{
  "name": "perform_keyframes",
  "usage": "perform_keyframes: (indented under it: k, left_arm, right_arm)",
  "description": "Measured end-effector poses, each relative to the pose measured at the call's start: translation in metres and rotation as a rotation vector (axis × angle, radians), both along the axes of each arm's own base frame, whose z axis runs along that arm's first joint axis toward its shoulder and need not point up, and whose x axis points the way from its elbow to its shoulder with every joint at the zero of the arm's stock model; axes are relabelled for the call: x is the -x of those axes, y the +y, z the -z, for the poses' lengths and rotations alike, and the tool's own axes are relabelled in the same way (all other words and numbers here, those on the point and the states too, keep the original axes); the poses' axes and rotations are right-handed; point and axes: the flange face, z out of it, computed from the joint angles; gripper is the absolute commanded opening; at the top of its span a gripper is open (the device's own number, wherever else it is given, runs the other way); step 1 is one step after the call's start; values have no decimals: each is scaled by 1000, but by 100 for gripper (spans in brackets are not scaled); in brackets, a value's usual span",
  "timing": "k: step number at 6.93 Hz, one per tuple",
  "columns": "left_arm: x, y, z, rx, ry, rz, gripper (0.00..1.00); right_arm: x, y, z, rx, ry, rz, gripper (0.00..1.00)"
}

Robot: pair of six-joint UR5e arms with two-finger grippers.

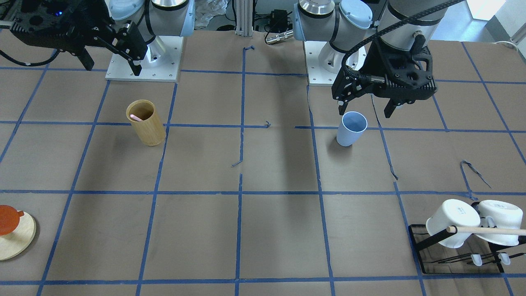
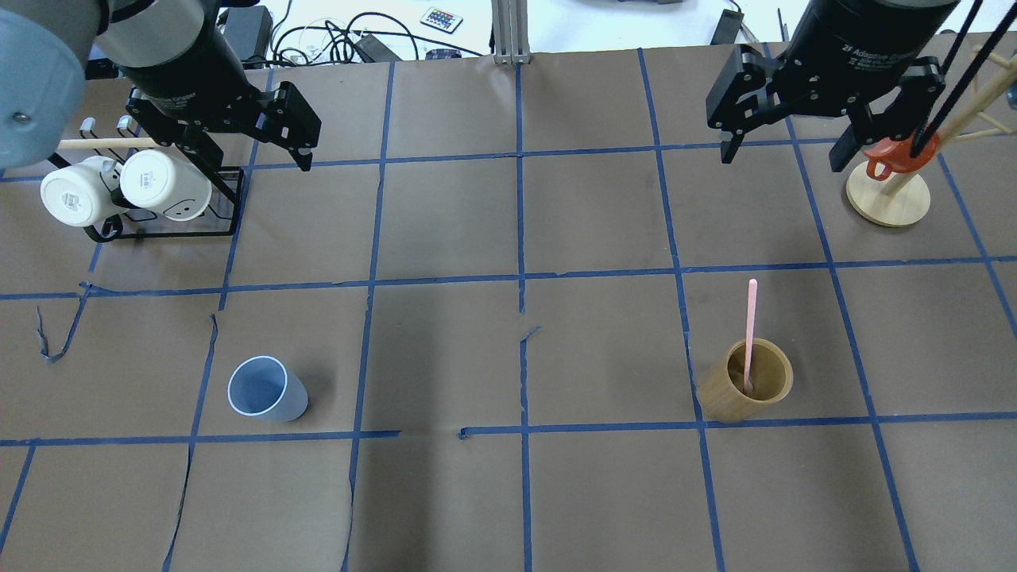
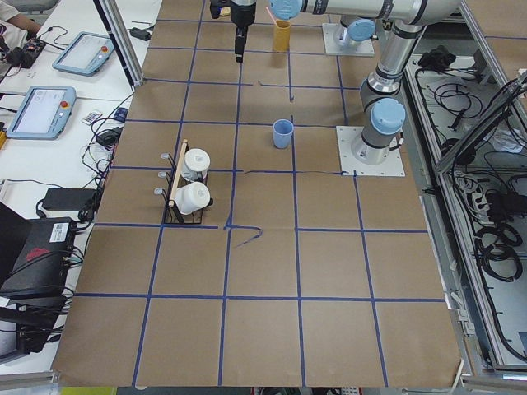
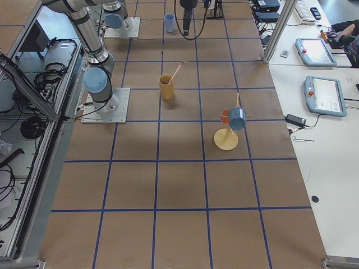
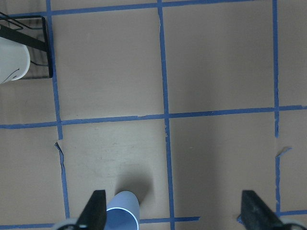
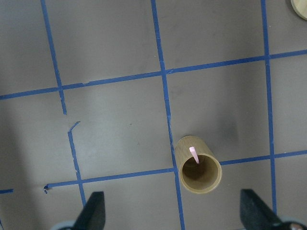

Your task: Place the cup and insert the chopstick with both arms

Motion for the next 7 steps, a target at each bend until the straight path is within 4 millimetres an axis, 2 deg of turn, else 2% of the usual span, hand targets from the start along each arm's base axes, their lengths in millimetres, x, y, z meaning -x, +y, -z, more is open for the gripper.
perform_keyframes:
  k: [7]
  left_arm:
    - [0,0,-2,6,-2,15,100]
  right_arm:
    - [0,1,2,-6,-4,-3,100]
